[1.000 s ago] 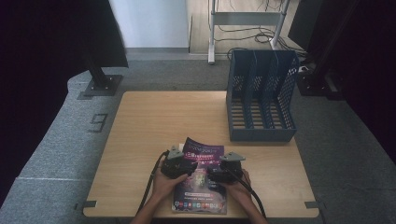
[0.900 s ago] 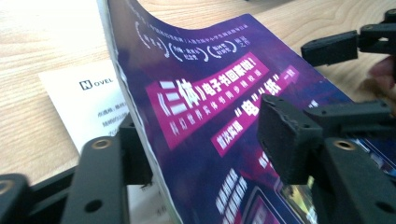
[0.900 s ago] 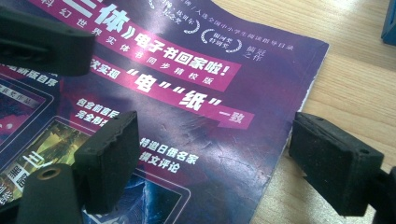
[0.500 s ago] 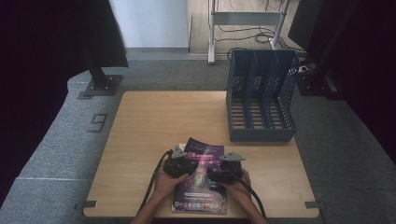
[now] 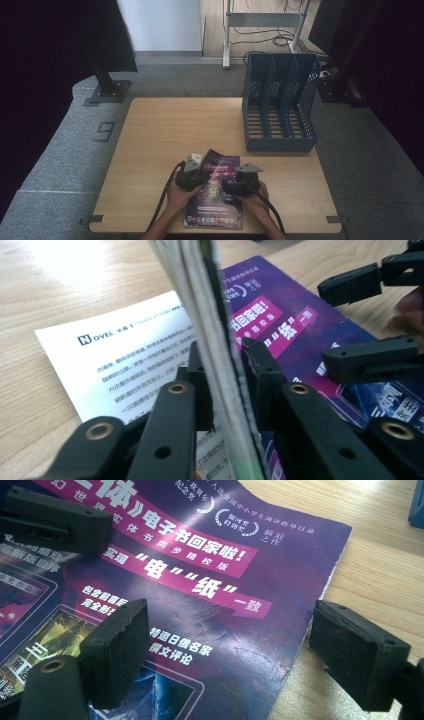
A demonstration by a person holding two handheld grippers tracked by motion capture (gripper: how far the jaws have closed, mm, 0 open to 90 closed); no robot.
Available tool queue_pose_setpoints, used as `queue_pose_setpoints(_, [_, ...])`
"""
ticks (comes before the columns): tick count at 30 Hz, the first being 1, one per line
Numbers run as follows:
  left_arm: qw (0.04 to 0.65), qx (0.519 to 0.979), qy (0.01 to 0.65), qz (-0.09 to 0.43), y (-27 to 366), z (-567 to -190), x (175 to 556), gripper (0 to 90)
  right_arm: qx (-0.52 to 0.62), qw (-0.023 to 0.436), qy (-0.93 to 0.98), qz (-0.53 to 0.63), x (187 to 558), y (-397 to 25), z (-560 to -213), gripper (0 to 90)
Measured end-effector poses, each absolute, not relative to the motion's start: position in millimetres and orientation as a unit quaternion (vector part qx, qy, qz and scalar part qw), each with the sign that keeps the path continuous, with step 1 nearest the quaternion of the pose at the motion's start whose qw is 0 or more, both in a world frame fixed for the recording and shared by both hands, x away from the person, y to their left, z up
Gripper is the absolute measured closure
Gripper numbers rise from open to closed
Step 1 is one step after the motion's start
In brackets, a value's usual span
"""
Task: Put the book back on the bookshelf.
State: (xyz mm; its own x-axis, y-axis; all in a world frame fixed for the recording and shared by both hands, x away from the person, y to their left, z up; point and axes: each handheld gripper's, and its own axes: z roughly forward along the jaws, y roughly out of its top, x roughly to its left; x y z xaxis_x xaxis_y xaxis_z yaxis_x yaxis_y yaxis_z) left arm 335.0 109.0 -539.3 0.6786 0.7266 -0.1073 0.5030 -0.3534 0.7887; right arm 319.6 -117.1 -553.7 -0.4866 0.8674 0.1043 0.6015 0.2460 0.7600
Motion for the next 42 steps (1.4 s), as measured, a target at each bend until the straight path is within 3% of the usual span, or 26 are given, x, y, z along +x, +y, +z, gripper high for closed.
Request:
queue_pose_setpoints(14, [0.461, 0.801, 0.354, 0.141, 109, -535, 329, 86.8, 0.474, 0.170, 0.771, 0.389, 320, -118, -554, 16.3])
queue_pose_setpoints(20, [0.472, 0.800, 0.338, 0.153, 108, -530, 324, 87.3, 0.470, 0.177, 0.768, 0.397, 319, -120, -553, 21.1])
queue_pose_setpoints(42, [0.495, 0.797, 0.300, 0.174, 104, -501, 309, 87.7, 0.472, 0.173, 0.744, 0.440, 318, -137, -540, 21.3])
